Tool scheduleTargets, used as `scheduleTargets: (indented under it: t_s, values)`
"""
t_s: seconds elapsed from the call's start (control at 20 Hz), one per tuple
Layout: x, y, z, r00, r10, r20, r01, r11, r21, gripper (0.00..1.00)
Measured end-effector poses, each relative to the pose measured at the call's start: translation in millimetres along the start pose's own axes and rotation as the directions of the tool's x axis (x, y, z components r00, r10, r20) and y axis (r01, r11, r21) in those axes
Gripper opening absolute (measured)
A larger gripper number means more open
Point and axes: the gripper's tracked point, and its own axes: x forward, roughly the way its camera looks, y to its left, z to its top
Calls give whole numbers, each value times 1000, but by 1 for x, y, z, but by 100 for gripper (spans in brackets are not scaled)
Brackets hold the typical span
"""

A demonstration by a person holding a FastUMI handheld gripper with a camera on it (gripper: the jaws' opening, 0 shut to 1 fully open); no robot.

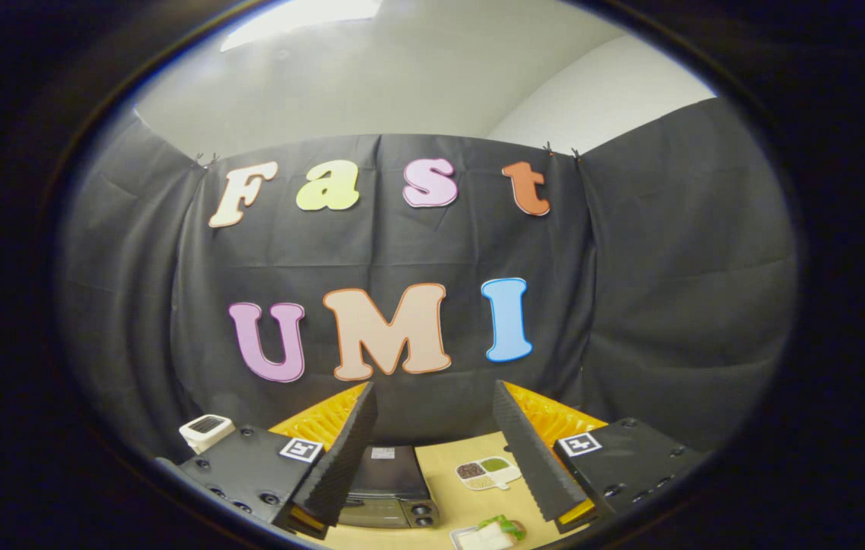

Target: Open the toaster oven, put the food inside, and close the toaster oven door.

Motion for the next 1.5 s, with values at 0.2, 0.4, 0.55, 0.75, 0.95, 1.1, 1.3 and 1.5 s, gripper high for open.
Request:
scheduleTargets:
  t_s: [0.2,0.4,0.55,0.75,0.95,1.1,1.3,1.5]
  values:
    - [-1,4,3,1000,14,6,-14,1000,10,96]
    - [-1,10,1,1000,25,10,-25,1000,10,96]
    - [-2,21,-7,999,48,-3,-48,999,21,96]
    - [-2,49,-25,996,86,10,-86,996,26,96]
    - [1,90,-67,992,123,5,-123,992,1,96]
    - [5,136,-93,982,191,-2,-190,979,71,96]
    - [19,165,-126,975,221,-10,-218,969,112,96]
    - [34,180,-162,973,228,-37,-221,966,134,96]
